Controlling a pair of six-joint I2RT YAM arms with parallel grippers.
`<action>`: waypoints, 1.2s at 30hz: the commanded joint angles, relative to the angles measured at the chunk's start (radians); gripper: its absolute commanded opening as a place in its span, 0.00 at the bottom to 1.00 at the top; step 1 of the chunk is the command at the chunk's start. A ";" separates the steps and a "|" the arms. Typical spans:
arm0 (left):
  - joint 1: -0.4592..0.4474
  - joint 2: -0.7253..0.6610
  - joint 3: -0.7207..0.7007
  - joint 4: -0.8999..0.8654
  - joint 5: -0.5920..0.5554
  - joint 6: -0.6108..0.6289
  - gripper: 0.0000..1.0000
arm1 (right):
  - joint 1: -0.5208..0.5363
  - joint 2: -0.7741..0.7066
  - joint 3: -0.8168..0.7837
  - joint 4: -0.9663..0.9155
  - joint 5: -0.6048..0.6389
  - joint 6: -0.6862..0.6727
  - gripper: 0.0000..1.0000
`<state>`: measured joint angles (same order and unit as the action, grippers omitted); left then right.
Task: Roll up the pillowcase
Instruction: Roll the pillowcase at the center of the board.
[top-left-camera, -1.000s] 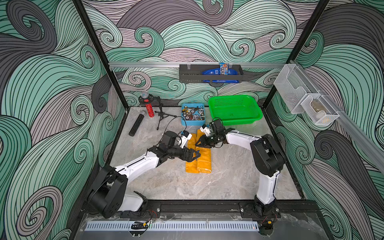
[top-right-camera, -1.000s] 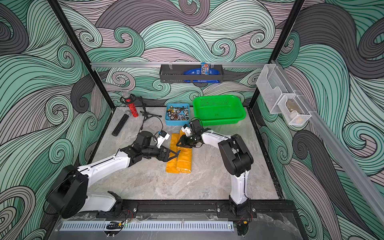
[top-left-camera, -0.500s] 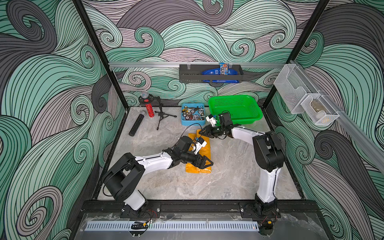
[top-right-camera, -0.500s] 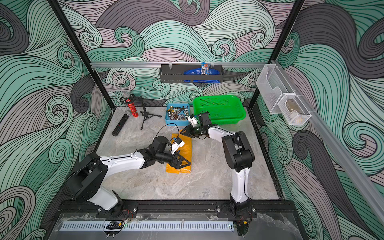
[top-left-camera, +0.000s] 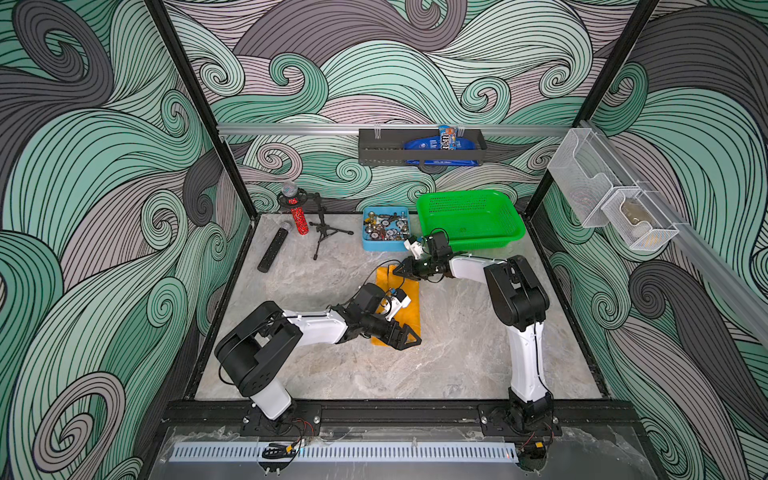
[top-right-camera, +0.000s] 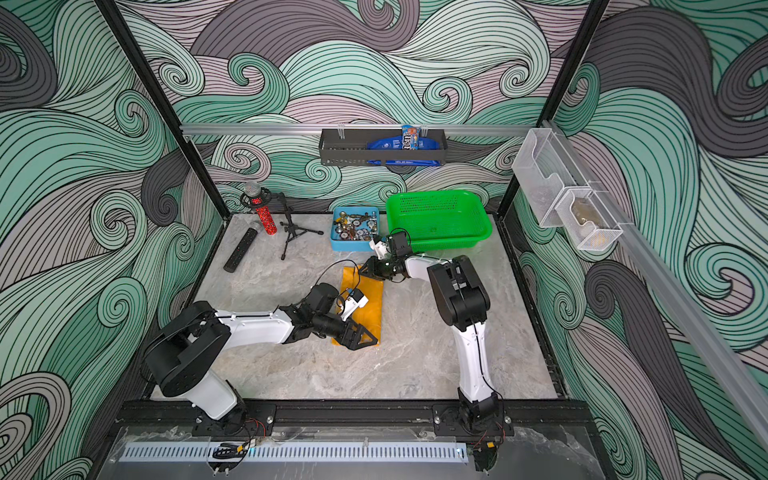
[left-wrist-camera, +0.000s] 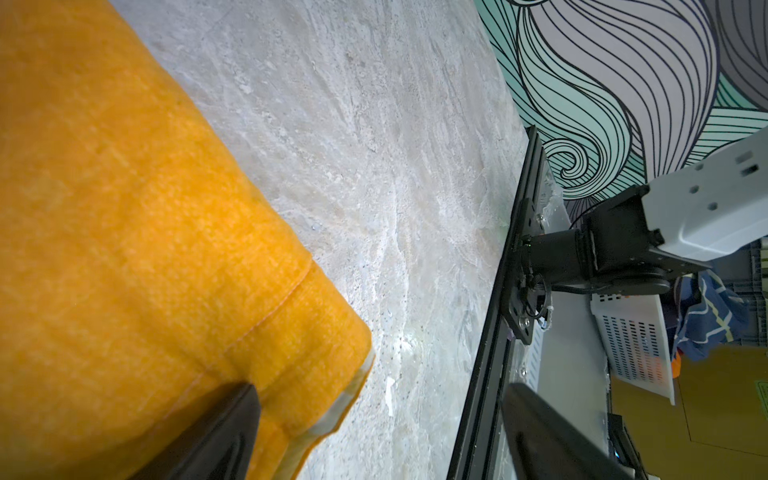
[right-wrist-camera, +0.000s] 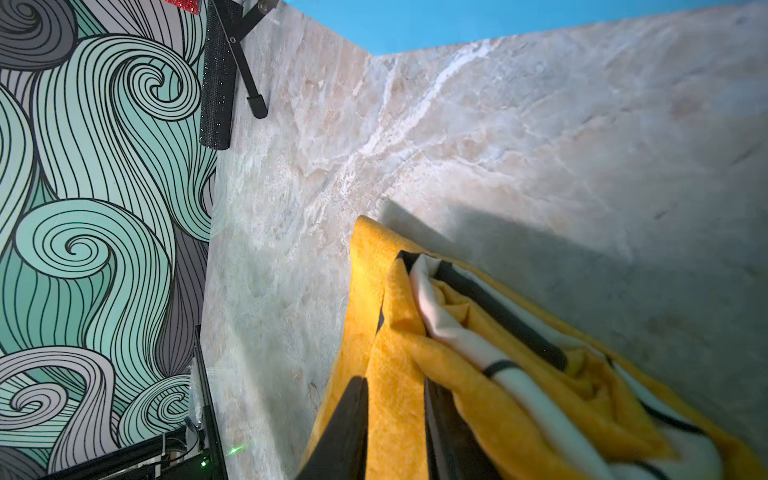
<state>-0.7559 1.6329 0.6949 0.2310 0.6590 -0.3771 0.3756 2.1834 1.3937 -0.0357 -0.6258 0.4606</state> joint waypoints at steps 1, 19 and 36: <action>-0.005 0.011 0.013 -0.060 0.010 0.028 0.94 | -0.008 -0.040 0.001 -0.002 0.035 -0.032 0.29; 0.182 -0.020 0.367 -0.394 -0.047 0.220 0.95 | -0.078 -0.573 -0.570 -0.064 -0.018 0.093 0.54; 0.295 -0.133 0.259 -0.353 -0.114 0.196 0.97 | -0.033 -0.287 -0.507 0.160 -0.168 0.207 0.57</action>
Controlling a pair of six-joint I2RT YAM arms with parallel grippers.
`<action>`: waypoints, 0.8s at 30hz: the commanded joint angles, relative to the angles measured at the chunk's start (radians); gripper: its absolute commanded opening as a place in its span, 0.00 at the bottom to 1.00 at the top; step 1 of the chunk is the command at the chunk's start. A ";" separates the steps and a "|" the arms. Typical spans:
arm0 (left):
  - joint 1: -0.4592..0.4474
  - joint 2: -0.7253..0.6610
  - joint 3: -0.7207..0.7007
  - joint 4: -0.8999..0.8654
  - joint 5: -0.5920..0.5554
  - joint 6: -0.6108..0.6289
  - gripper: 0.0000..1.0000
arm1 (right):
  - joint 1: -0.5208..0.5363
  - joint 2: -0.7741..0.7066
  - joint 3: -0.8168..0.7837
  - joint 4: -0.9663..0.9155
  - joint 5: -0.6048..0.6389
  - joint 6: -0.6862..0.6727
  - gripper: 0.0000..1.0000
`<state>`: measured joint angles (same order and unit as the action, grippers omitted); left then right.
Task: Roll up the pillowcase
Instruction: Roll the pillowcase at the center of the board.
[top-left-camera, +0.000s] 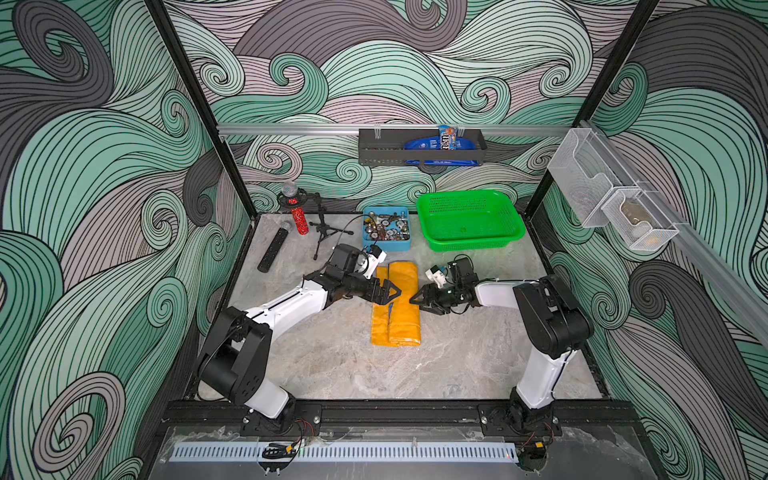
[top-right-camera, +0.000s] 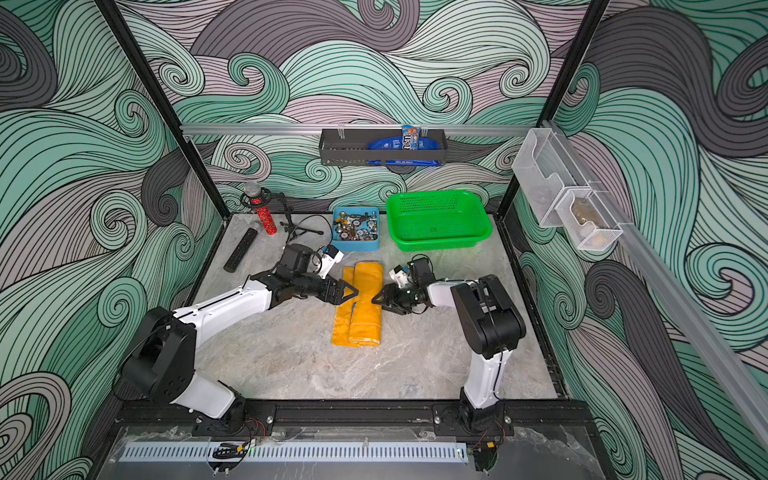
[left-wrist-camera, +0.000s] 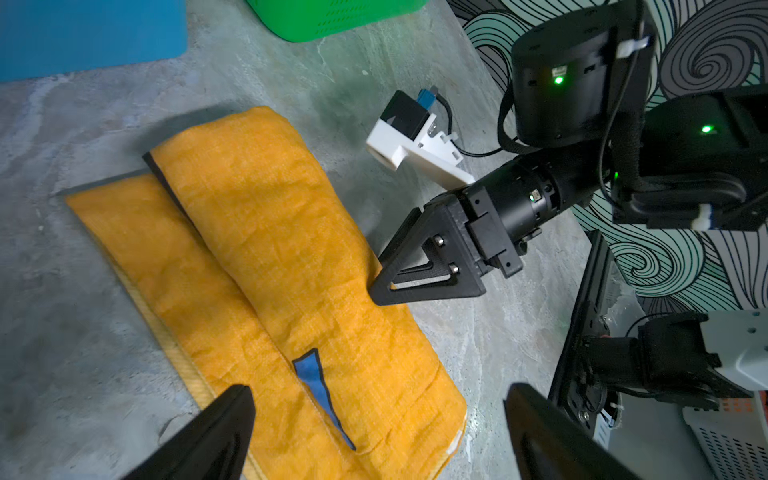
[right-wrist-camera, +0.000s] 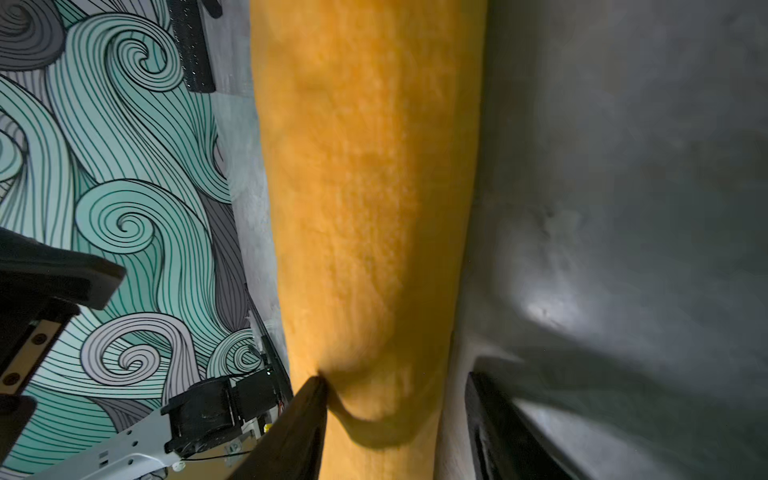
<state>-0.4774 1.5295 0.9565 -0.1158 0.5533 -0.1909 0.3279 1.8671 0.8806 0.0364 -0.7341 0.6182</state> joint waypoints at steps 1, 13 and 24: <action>0.021 -0.031 -0.004 -0.010 -0.007 0.010 0.97 | 0.020 0.037 0.001 0.129 -0.074 0.069 0.57; 0.037 -0.067 -0.055 -0.014 0.008 0.002 0.97 | 0.028 0.034 -0.015 0.298 -0.087 0.173 0.17; 0.039 -0.066 -0.088 -0.003 0.016 -0.013 0.97 | -0.012 -0.119 0.058 -0.346 0.233 -0.117 0.05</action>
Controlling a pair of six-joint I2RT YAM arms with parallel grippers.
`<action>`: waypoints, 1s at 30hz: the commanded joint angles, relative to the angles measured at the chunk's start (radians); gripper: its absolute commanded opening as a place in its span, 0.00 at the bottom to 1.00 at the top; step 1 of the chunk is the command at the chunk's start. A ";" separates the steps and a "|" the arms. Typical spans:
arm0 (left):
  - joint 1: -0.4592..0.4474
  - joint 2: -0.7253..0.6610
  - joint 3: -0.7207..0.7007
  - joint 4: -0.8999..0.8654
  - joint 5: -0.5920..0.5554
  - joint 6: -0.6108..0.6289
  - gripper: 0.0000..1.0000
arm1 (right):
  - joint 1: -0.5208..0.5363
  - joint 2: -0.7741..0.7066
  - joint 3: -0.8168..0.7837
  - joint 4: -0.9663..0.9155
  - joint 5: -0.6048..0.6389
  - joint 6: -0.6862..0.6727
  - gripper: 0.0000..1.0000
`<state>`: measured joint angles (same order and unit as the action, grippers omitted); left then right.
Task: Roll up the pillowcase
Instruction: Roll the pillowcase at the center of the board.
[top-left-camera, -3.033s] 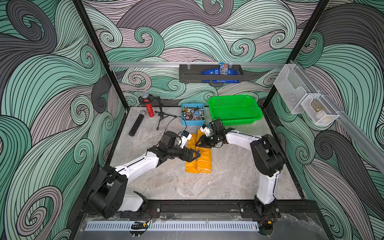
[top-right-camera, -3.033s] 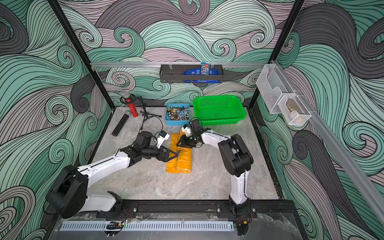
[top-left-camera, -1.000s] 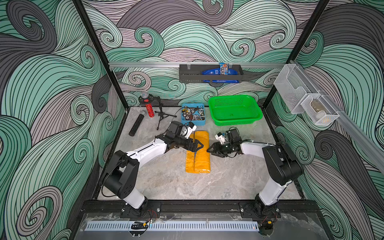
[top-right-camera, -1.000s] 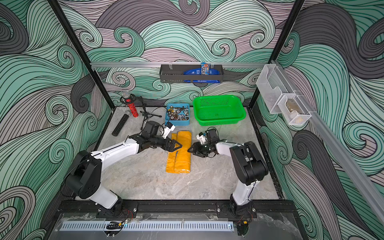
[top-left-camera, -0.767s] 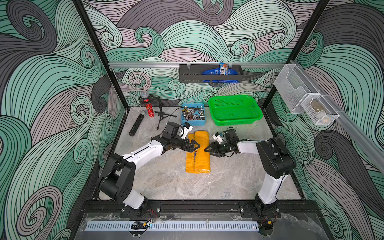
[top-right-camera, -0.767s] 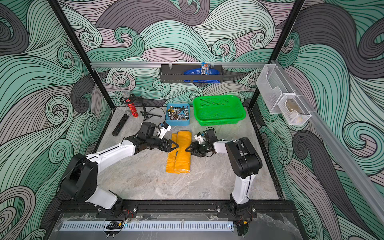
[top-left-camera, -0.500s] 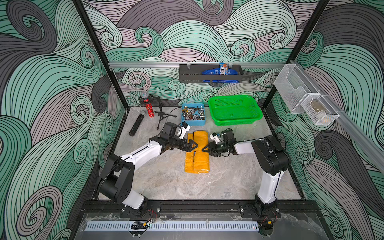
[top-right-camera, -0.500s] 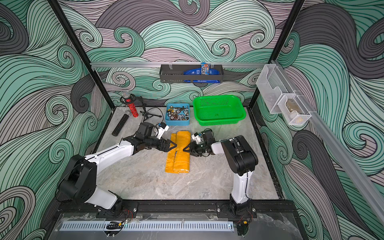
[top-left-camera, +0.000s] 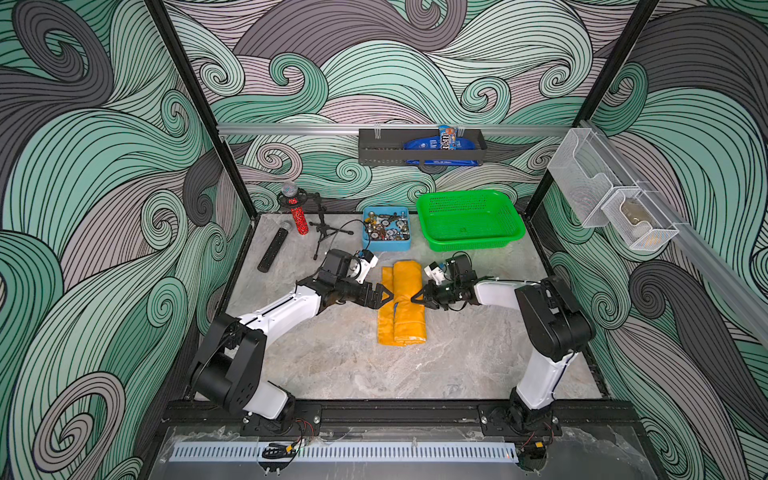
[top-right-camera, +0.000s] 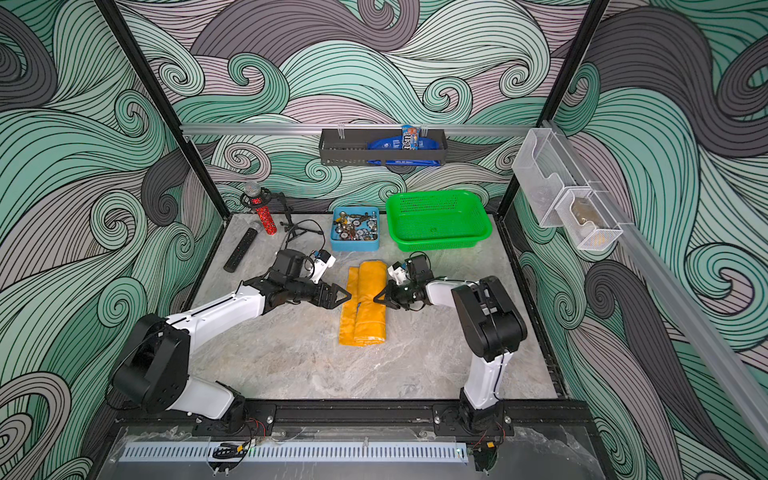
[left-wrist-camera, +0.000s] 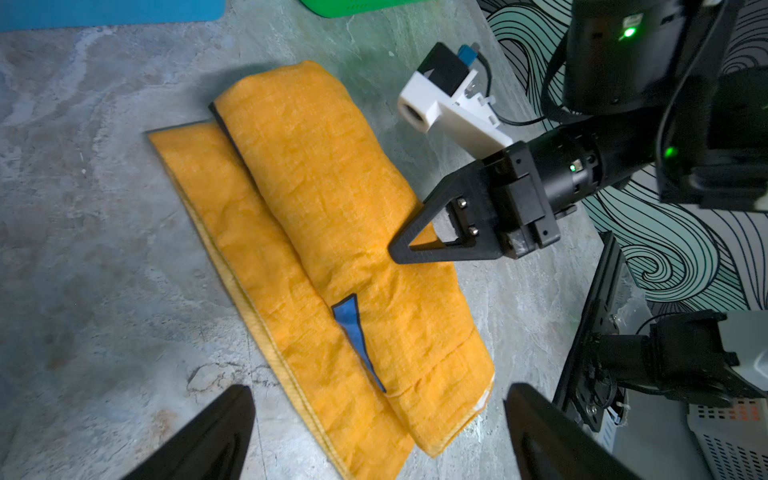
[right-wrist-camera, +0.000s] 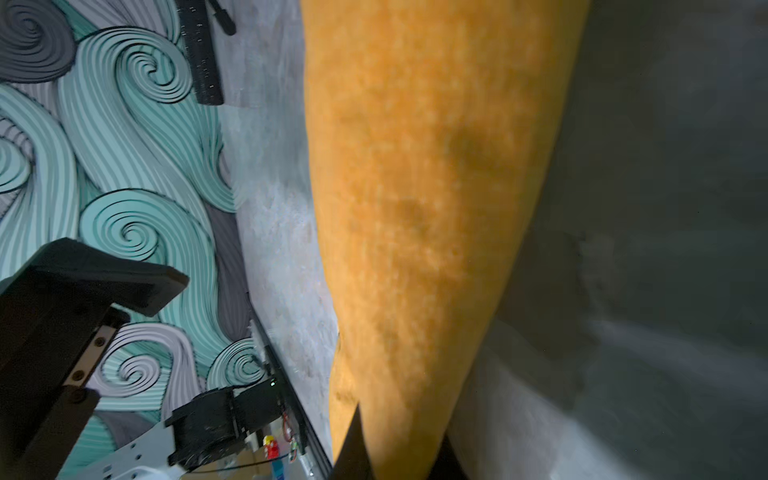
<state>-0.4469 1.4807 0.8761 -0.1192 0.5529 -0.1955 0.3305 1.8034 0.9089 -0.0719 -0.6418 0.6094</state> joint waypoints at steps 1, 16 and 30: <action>0.009 -0.017 -0.009 0.003 0.016 -0.009 0.97 | -0.015 -0.072 0.042 -0.303 0.190 -0.125 0.06; 0.008 0.012 -0.063 0.082 0.054 -0.032 0.97 | -0.039 -0.171 0.176 -0.776 0.687 -0.190 0.14; 0.008 0.028 -0.073 0.110 0.081 -0.033 0.97 | 0.035 -0.092 0.306 -0.894 0.892 -0.177 0.30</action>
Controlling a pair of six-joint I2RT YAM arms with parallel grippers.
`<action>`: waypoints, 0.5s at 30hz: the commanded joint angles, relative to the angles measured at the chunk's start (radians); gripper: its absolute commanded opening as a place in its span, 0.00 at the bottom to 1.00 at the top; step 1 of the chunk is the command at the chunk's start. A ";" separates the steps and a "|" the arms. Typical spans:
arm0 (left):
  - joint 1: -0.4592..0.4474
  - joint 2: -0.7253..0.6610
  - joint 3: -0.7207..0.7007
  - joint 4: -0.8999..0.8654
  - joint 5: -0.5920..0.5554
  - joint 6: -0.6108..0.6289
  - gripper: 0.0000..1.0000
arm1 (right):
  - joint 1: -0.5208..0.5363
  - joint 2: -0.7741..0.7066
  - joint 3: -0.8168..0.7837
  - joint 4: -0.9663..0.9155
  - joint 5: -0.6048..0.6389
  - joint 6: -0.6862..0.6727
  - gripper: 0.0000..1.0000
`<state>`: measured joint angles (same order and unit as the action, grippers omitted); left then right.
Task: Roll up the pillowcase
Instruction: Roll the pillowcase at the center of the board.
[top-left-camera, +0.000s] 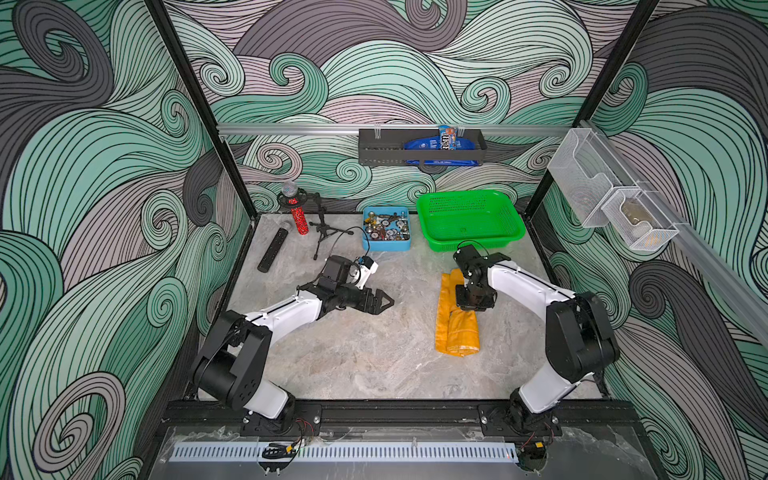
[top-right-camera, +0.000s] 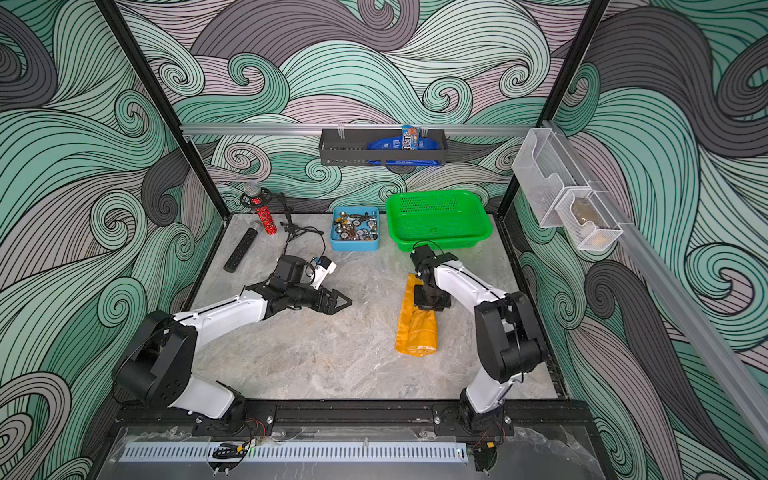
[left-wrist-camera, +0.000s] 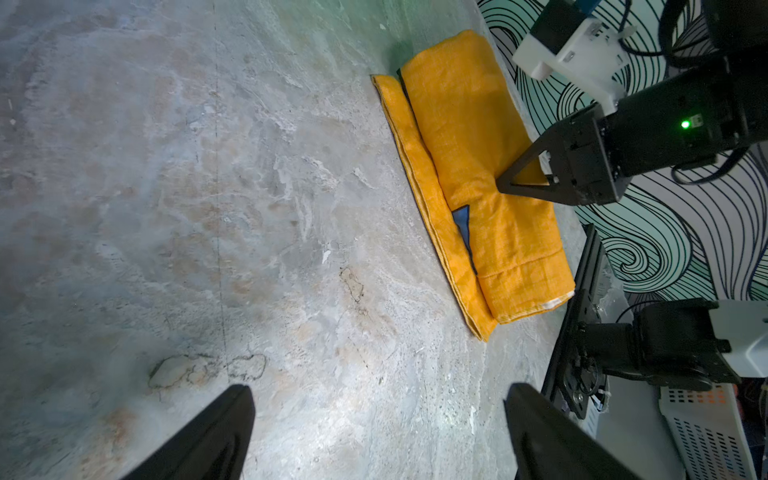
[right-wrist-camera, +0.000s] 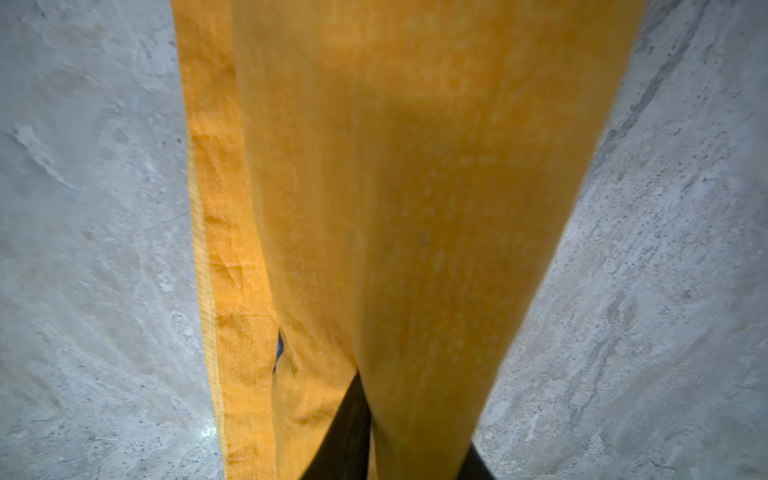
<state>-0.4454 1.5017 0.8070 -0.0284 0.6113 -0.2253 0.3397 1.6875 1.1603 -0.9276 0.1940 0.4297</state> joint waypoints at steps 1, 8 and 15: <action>0.007 0.006 -0.005 0.022 0.023 -0.005 0.97 | 0.032 0.032 0.068 -0.045 0.056 0.004 0.32; 0.007 0.014 -0.016 0.046 0.038 -0.017 0.97 | 0.080 0.079 0.143 -0.060 0.030 0.020 0.39; 0.007 0.020 -0.021 0.065 0.054 -0.027 0.97 | 0.133 0.114 0.193 -0.081 0.028 0.043 0.42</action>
<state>-0.4454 1.5043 0.7944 0.0082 0.6380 -0.2428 0.4507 1.7866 1.3262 -0.9787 0.2192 0.4511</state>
